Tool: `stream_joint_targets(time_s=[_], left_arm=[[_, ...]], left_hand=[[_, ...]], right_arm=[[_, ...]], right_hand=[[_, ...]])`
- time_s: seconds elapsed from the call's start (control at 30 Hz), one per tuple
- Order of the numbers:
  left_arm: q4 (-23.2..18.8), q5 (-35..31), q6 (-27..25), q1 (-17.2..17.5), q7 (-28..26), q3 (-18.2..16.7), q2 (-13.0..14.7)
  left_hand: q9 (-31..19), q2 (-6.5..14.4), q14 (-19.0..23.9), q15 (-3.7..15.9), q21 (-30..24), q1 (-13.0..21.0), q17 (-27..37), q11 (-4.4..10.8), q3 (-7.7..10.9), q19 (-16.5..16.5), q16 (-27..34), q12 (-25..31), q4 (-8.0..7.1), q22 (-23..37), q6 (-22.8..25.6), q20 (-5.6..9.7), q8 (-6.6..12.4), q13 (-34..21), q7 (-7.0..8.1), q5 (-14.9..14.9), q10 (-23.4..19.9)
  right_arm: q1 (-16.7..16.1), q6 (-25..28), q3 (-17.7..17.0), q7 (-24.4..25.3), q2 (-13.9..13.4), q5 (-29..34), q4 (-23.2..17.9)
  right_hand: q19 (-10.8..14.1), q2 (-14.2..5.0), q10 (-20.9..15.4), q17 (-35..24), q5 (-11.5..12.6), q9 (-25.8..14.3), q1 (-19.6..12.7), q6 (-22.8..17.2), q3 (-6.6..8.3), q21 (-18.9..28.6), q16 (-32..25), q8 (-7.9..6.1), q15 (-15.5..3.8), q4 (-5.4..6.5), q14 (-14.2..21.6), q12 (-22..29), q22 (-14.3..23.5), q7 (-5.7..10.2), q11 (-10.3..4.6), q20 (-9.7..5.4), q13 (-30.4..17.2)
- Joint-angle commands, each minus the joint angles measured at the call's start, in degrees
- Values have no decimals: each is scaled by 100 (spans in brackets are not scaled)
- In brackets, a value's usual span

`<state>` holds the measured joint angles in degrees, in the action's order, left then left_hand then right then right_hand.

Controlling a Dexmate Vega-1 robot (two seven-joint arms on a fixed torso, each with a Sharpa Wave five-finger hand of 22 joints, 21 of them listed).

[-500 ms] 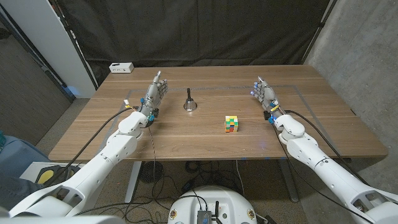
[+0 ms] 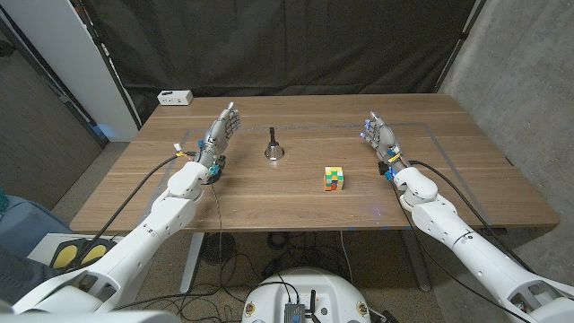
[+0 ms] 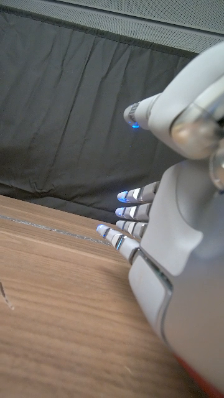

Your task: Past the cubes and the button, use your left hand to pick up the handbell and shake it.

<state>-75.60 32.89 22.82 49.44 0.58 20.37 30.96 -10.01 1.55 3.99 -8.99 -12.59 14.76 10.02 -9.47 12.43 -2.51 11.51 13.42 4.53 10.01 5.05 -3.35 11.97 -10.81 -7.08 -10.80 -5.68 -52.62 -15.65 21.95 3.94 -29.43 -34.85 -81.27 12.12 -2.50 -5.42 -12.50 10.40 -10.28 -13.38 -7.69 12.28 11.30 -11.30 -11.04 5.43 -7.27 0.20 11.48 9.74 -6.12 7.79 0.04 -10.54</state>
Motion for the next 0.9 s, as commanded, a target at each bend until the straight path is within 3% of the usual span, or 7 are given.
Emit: stream_joint_targets(time_s=[0.03, 0.23, 0.37, 0.67, 0.9], left_arm=[[-192, -550, 455, 182, -526, -101, 71], [-78, -1078, 736, 124, -921, -96, 31], [-110, -1435, 791, 113, -1283, -89, -30], [-396, -2616, 651, 85, -2027, -17, 136], [-285, -3128, 761, -78, -2250, 71, 155]], left_hand=[[-31, -12, 159, 20, -59, 157, 13, 31, 44, -156, 46, 64, 96, 21, 135, -31, 35, -21, -310, 31, -119], [-36, 32, 428, 172, -80, 496, 10, 145, 182, -401, 61, 89, 313, 22, 367, -33, 64, -25, -223, 28, -334], [-43, 3, 774, 339, -103, 811, 4, 312, 288, -703, 77, 157, 464, 18, 706, 116, 104, -28, -79, 30, -711], [-47, -46, 983, 450, -113, 1009, -1, 425, 340, -930, 62, 179, 501, 15, 978, 178, 126, -27, 7, 54, -946], [-51, -78, 1184, 547, -125, 1206, -3, 522, 396, -1115, 69, 197, 527, 14, 1135, 179, 126, -30, 89, 51, -1129]], right_arm=[[-237, -53, -74, 259, -48, 66, -312], [-299, -73, -97, 255, -120, 101, -404], [-335, -148, -133, 227, -143, 96, -438], [-335, -520, -186, 120, -110, 171, -371], [-303, -672, -181, 41, -58, 185, -303]], right_hand=[[85, -15, -18, -7, 8, -29, -63, -96, 41, 35, -58, -30, 34, -8, 50, 27, 20, 2, 39, 17, -16], [106, -22, -40, -2, 4, -30, -84, -114, 49, 39, -63, -32, 32, -21, 71, 33, 20, -4, 42, 21, -18], [128, -25, -86, 0, 1, -30, -96, -124, 54, 44, -67, -32, 31, -29, 86, 50, 20, -10, 57, 21, -20], [225, -27, -126, 6, -6, -32, -124, -161, 61, 70, -91, -37, 1, -47, 160, 58, 19, -15, 48, 11, -22], [236, -27, -192, 10, -11, -33, -141, -221, 64, 65, -93, -52, 25, -58, 179, 77, 19, -34, 71, 29, -24]])
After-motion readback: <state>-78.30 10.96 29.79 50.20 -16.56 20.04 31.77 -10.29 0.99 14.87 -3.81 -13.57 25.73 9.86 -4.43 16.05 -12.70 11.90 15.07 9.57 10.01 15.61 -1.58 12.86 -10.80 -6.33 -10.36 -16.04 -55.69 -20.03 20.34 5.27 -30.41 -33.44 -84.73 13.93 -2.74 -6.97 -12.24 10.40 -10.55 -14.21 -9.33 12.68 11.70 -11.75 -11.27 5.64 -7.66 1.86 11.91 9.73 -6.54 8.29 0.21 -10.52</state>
